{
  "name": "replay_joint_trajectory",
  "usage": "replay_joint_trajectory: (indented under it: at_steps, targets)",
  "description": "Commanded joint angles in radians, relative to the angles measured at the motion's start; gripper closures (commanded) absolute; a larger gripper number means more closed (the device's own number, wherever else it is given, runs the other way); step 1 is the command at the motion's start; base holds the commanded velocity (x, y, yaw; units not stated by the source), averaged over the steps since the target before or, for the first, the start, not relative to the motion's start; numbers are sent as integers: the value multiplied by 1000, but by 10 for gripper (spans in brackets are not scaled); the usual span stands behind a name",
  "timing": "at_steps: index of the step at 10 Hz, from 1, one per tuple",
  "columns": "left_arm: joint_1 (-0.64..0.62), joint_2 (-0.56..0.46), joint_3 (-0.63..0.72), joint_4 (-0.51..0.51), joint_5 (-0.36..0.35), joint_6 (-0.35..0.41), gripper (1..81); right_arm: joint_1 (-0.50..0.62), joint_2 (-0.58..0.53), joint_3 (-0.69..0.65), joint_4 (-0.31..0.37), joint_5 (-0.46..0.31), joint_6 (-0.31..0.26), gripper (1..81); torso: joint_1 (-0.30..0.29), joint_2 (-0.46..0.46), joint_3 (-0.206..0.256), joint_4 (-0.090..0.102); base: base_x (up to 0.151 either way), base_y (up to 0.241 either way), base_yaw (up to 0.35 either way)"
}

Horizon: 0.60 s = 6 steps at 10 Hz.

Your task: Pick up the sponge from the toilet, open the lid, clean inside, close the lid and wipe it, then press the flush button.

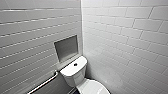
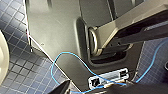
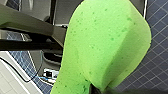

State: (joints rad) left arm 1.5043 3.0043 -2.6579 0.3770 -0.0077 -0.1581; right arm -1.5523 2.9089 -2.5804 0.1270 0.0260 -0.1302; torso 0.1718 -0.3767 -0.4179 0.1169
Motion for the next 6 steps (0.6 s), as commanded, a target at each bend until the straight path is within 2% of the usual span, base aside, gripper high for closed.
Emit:
replay_joint_trajectory:
  at_steps: [1, 2, 6]
  targets:
    - [-20, 39, -40, -10, 51, -5, 10, -30, -276, 478, 18, 6, 3, 811, 0, 0, 0, 0, 0, 0, 0]
    - [-22, 44, -39, -10, 49, -5, 10, -29, -305, 542, 11, 3, 3, 811, 0, 0, 0, 0, 0, 0, 0]
    - [-22, 53, -39, -9, 46, -5, 10, -41, -281, 499, 5, 6, -5, 811, 0, 0, 0, 0, 0, 0, 0]
